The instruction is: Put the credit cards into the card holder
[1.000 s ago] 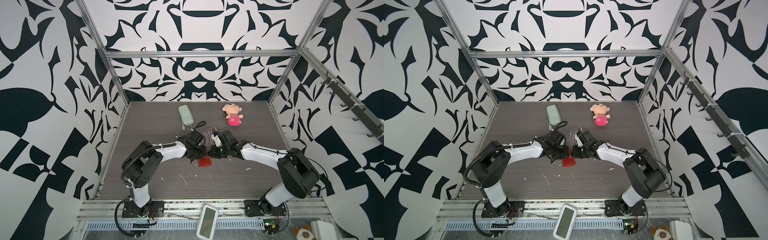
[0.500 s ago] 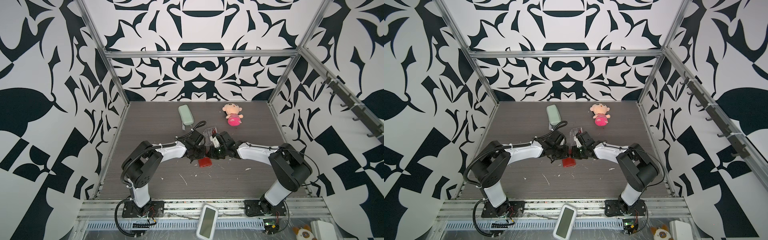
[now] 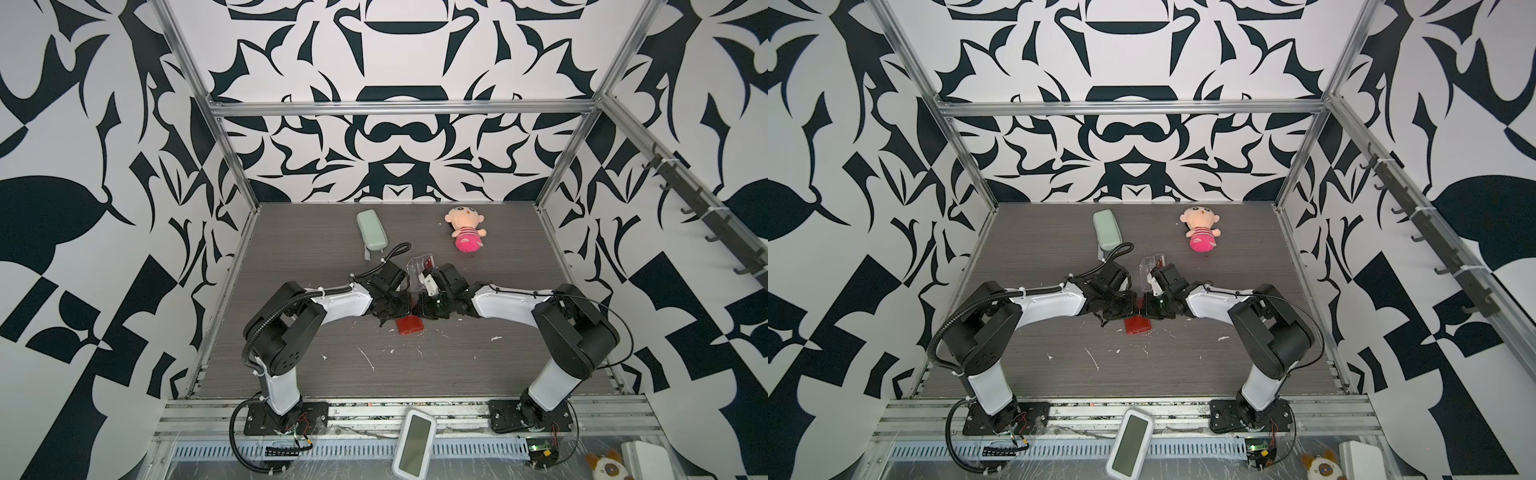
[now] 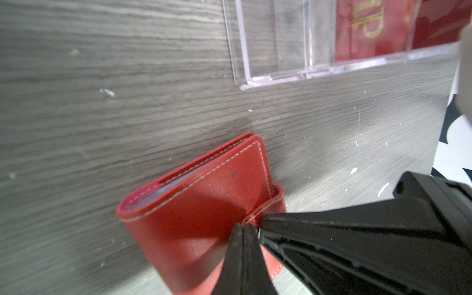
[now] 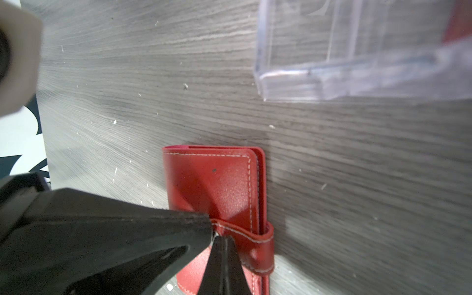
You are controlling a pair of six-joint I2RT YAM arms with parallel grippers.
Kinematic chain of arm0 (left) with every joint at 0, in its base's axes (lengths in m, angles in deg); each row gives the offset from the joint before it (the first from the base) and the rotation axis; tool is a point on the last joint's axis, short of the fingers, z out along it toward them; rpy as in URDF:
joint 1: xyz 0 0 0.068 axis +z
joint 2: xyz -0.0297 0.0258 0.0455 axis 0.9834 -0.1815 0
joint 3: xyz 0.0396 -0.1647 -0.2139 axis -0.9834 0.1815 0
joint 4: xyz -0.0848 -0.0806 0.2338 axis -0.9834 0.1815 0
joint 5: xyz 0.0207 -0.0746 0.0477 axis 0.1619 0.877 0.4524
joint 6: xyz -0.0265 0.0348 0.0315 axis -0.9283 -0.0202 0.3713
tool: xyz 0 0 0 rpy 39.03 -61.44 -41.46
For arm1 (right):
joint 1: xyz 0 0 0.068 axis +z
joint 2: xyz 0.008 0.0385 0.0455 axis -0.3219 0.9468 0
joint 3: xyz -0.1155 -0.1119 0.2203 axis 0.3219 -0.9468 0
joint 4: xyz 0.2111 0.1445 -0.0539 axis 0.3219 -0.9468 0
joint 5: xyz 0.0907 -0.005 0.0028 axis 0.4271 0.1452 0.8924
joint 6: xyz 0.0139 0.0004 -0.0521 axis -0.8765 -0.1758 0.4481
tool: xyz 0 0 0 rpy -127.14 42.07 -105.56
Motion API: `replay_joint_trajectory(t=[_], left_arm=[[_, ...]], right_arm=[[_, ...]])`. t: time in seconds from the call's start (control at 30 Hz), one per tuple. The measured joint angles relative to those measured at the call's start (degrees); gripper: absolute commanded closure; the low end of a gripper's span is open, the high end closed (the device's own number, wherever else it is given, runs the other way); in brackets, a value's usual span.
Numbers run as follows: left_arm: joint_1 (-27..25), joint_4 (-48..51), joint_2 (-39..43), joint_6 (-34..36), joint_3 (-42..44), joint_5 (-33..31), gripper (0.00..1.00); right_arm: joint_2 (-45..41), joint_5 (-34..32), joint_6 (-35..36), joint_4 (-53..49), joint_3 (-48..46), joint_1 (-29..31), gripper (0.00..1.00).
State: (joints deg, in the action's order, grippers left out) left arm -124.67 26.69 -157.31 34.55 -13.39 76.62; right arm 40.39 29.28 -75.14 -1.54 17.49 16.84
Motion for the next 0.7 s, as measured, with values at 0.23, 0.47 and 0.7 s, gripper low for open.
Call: replay_joint_trajectory(t=[0.23,0.47,0.7], left_arm=[[0.1,-2.2,0.9,0.1,1.7,0.4,1.00],[-0.2,0.3,2.7,2.3,1.6,0.1,0.74],[0.0,8.0,6.6,6.6,-4.0,-5.7,0.54]], right_arm=[[-0.2,-0.8,0.7,-0.4,0.1,0.2,0.90],[-5.3,-6.1,1.6,-3.4,-0.9,0.6,0.75],[-12.4,-19.1,3.5,-8.4,-0.9,0.7,0.70]])
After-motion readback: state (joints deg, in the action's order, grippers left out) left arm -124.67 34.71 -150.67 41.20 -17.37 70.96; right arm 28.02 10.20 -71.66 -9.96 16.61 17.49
